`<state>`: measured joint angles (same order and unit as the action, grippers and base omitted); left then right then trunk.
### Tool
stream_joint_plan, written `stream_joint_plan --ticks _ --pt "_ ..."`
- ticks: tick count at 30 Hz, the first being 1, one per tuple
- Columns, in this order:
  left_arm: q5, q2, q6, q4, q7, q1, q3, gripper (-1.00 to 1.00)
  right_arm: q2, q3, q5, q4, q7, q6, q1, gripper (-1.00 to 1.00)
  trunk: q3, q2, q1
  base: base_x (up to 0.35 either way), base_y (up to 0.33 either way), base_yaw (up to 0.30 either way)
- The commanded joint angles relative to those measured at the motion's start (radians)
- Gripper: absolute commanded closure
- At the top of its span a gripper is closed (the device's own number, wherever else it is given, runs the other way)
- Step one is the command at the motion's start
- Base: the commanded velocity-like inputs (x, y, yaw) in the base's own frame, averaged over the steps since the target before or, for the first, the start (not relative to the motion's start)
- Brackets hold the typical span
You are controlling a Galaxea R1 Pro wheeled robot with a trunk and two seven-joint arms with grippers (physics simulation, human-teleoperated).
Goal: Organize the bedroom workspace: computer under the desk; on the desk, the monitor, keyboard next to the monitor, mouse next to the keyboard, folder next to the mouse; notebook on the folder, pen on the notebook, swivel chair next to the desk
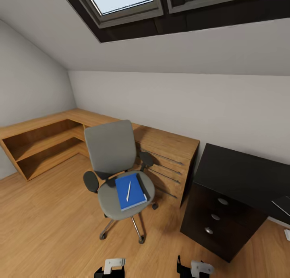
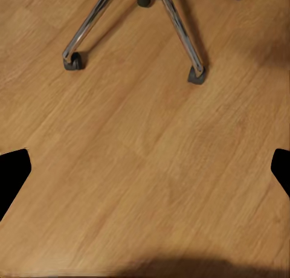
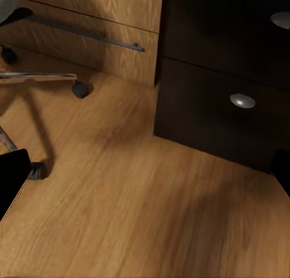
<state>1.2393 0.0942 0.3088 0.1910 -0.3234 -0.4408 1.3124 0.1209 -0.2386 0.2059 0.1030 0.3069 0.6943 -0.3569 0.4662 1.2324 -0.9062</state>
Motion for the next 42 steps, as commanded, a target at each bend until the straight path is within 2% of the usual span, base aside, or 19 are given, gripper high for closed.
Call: stream_joint_plan --ticks 1,12,27,29,31,32,42 --pt "0.006 -0.001 0.003 0.001 -0.006 -0.001 0.008 -1.00 0.000 -0.009 0.007 0.000 0.004 0.003 0.000 -1.00 0.001 0.001 0.000 0.000 0.000 0.276" --pt "0.006 -0.005 0.046 -0.025 -0.006 -0.001 0.007 -1.00 0.003 -0.010 0.005 -0.008 0.004 0.014 -0.001 -1.00 0.001 0.001 0.000 0.000 0.000 0.277" --pt "0.006 -0.004 0.056 -0.030 -0.006 -0.001 0.007 -1.00 0.013 -0.012 0.002 -0.053 0.004 0.099 0.000 -1.00 0.001 0.001 0.000 0.101 0.142 0.278" --pt "0.006 -0.004 0.056 -0.030 -0.006 -0.001 0.007 -1.00 0.016 -0.014 -0.020 -0.073 0.005 0.123 0.000 -1.00 0.001 0.001 0.000 0.007 0.011 0.278" --pt "0.006 -0.004 0.054 -0.030 -0.006 -0.001 0.007 -1.00 0.017 -0.013 -0.090 -0.080 0.012 0.134 0.000 -1.00 0.001 0.001 0.000 0.002 0.003 0.280" --pt "0.006 -0.004 0.054 -0.030 -0.006 -0.001 0.007 -1.00 0.017 -0.013 -0.098 -0.081 0.012 0.135 0.000 -1.00 0.001 0.001 0.000 0.001 0.001 0.282" --pt "0.006 -0.002 0.055 -0.030 -0.006 -0.001 0.007 -1.00 0.017 -0.013 -0.114 -0.089 0.014 0.136 0.000 -1.00 0.001 0.001 0.000 0.000 0.000 0.286"
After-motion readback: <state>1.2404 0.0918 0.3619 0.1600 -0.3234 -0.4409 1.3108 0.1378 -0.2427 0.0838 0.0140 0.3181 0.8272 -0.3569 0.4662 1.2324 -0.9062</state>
